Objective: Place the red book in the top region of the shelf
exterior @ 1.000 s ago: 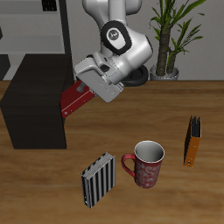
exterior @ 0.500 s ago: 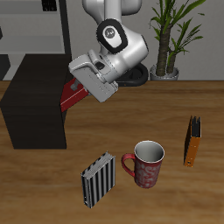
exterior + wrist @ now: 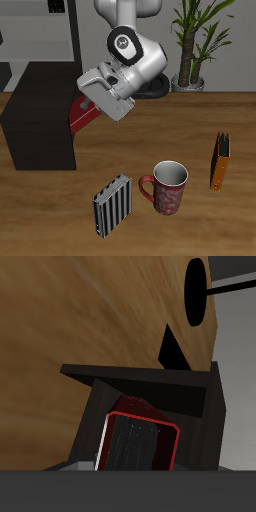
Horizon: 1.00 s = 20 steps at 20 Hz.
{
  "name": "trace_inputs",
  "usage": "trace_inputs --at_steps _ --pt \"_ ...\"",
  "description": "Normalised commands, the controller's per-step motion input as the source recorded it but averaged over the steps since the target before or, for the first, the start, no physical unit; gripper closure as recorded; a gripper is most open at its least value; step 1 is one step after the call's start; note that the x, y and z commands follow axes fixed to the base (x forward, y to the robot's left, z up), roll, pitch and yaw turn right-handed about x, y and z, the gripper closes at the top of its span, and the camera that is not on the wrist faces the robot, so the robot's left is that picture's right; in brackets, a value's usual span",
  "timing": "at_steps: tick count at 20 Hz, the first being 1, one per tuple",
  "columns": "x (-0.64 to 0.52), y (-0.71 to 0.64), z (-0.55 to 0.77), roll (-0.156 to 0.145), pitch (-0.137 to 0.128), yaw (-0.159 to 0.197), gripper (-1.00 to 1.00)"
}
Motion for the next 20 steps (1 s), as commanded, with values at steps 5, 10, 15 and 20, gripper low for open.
trace_inputs --at_steps 5,10,15,20 --pt "0.0 0.07 -0.31 0.023 0.035 0.012 1.0" --pt "-0.05 -0.09 -0.23 -0.022 0.037 0.005 1.0" --pt "-0.07 -0.16 -0.03 -0.039 0.015 -0.028 1.0" --pt "-0.08 -0.17 0.0 -0.031 0.007 -0.017 1.0"
